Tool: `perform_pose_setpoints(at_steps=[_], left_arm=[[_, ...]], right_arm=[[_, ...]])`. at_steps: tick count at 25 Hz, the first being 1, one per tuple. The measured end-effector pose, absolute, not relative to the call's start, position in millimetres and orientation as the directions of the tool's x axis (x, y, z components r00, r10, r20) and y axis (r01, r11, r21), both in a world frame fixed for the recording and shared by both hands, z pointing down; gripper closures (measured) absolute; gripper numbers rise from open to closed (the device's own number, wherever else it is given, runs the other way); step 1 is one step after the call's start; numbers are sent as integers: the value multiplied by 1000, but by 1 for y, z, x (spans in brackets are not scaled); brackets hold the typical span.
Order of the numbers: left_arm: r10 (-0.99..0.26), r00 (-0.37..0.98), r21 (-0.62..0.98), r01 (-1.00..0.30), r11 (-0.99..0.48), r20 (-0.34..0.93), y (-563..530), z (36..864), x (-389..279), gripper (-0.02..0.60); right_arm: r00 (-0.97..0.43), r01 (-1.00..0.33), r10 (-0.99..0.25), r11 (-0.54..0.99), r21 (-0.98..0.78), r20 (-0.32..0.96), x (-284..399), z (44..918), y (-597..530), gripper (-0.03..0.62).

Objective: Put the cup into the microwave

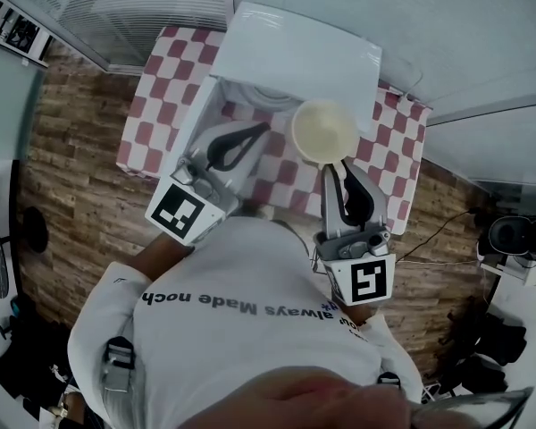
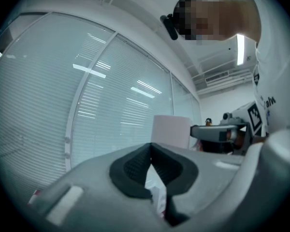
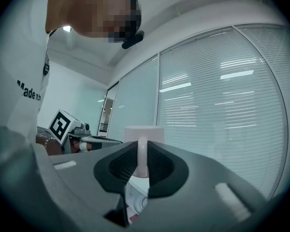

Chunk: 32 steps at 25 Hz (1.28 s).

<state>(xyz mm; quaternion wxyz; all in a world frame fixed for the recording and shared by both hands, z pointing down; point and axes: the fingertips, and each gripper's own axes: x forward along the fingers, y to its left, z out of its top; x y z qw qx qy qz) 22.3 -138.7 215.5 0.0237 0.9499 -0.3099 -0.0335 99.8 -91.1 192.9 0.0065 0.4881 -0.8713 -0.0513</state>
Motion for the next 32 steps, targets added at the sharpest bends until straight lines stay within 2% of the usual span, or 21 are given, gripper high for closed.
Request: perform_pose_setpoints(at_steps=[10,21,32], left_arm=[[-571,820,68,-568,-820,-39,-150,230,15,578],[-583,812,113,-580,-807,11,-155,289,19,578],[-610,791,148,-609,-779,48,-158,362,17,578]], right_arm=[[-500,-865,-865,496,76,-40,87,200,-99,554],[-524,-849,-851,525,49,45,91,270,-98,554],[-487,-871,-868,490,17,96,91,346,-112,554]])
